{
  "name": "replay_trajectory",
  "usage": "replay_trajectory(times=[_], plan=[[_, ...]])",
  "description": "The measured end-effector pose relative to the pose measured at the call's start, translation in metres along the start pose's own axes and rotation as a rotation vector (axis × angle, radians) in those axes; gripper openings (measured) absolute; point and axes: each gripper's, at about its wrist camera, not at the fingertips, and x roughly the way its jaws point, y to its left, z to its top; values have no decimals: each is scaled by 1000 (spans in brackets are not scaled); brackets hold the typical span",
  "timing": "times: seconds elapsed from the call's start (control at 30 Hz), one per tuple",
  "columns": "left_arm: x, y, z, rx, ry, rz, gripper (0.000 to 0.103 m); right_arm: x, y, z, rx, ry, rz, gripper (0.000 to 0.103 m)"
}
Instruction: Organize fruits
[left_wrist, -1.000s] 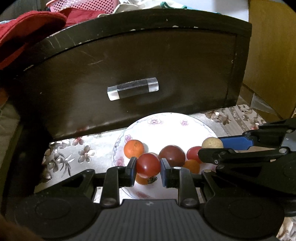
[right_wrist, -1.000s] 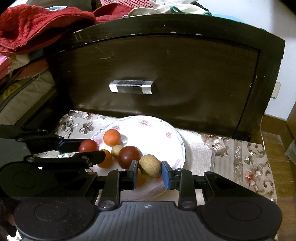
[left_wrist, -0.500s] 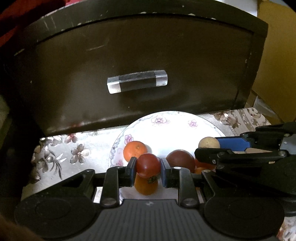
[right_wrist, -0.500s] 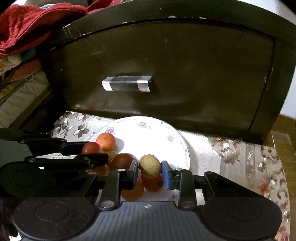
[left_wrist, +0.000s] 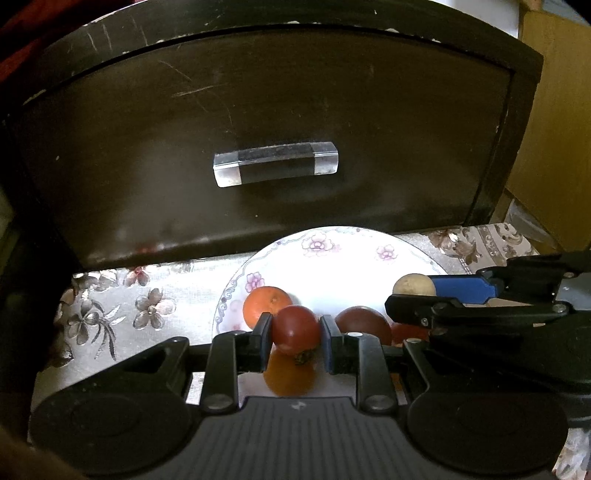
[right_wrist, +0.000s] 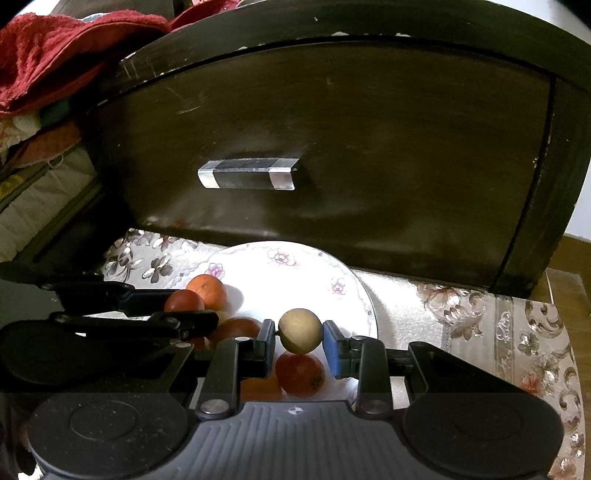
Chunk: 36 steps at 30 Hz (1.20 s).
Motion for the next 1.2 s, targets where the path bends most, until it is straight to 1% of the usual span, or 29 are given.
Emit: replay_trajectory(times=[0.27, 0.37, 0.6, 0.67, 0.8, 0.83, 0.87, 0.97, 1.2], plan=[[-3, 1, 1, -9, -10, 6, 32, -1, -1, 1, 14, -8, 6, 29], [-4, 2, 1, -14, -11, 5, 33, -2, -2, 1, 16, -15, 3, 32], [-8, 1, 1, -11, -20, -3, 33, -6, -5, 3, 30, -31, -6, 35], [-12, 0, 1, -11, -25, -5, 34, -9, -7, 3, 40, -35, -12, 38], [-22, -3, 2, 0, -37, 0, 34, -17, -7, 4, 48, -40, -19, 39], [-24, -5, 2, 5, -42, 7, 35, -19, -7, 5, 48, -41, -25, 39], [-27, -6, 2, 9, -46, 17, 39, -22, -6, 5, 50, -44, -31, 41], [-33, -6, 1, 7, -50, 28, 46, -27, -6, 4, 56, -43, -48, 42], [-46, -8, -7, 8, -50, 55, 52, -40, 1, 0, 44, -31, -67, 44]])
